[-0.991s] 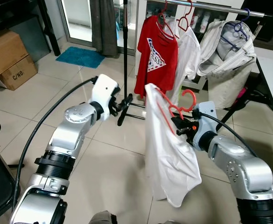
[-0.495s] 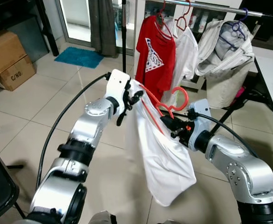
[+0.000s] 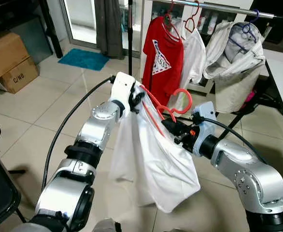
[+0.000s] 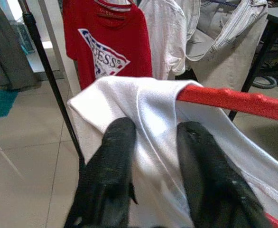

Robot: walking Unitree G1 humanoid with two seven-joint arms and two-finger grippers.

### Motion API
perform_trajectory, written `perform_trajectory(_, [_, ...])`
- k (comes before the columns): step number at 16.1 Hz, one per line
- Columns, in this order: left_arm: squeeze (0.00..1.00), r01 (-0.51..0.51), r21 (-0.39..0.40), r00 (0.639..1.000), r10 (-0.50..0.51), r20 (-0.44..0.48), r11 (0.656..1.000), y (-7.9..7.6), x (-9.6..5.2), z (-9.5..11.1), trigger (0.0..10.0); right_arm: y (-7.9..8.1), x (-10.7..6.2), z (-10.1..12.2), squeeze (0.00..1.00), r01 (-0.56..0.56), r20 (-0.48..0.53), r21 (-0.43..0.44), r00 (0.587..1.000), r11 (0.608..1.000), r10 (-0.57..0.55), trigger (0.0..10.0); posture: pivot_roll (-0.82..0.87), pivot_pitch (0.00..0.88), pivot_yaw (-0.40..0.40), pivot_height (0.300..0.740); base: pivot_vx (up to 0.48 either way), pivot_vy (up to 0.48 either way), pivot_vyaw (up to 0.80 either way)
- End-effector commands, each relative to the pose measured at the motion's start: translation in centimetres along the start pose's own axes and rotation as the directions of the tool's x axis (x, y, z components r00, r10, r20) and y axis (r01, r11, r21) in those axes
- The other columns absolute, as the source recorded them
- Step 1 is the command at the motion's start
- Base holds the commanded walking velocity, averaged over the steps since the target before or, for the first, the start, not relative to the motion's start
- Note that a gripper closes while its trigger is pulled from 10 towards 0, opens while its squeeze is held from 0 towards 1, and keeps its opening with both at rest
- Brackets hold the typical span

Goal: Hang hanger

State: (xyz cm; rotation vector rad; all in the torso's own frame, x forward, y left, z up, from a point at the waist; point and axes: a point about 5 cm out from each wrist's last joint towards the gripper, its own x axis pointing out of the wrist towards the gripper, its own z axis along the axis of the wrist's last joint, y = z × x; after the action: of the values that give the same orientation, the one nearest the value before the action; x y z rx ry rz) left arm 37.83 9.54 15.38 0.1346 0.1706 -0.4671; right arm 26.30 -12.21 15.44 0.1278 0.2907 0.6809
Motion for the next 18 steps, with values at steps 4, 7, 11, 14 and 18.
perform_trajectory(4, [0.0, -0.002, -0.001, 1.0, 0.002, 0.013, 1.0, 0.0, 0.5, 0.6, 0.0, 1.0, -0.2, 0.5, 0.0, -0.055, 0.025, -0.012, 0.998, 0.998, 0.055, 10.0, -0.09, 0.0, -0.024, 0.74, 0.0, 0.0, 0.0])
perform_trajectory(7, [0.0, 0.008, 0.004, 1.0, -0.008, 0.017, 1.0, -0.2, 0.7, 0.6, 0.0, 1.0, -0.3, 0.4, 0.0, -0.055, 0.023, -0.012, 0.998, 0.998, 0.055, 10.0, -0.09, 0.0, -0.017, 0.74, 0.0, 0.0, 0.0])
perform_trajectory(11, [0.0, 0.004, -0.007, 1.0, -0.004, 0.015, 1.0, 0.1, 0.6, 0.3, 0.0, 1.1, -0.3, 0.3, 0.0, -0.054, 0.024, -0.008, 0.998, 0.999, 0.054, 10.0, -0.09, 0.0, -0.015, 0.74, 0.0, 0.0, 0.0])
perform_trajectory(14, [0.0, 0.011, -0.002, 1.0, -0.011, 0.027, 1.0, 0.4, 0.4, 0.3, 0.0, 1.0, -0.4, 0.1, 0.0, -0.042, 0.012, -0.012, 0.999, 0.999, 0.043, 10.0, -0.09, 0.0, -0.016, 0.74, 0.0, 0.0, 0.0])
perform_trajectory(18, [0.0, 0.035, 0.098, 0.999, -0.037, 0.014, 0.995, 0.3, 0.1, 1.0, 0.0, -0.1, -0.4, -0.9, 0.0, 0.062, -0.07, -0.028, 0.995, 0.998, -0.064, 10.0, -0.09, 0.001, -0.018, 0.74, 0.0, 0.0, 0.0])
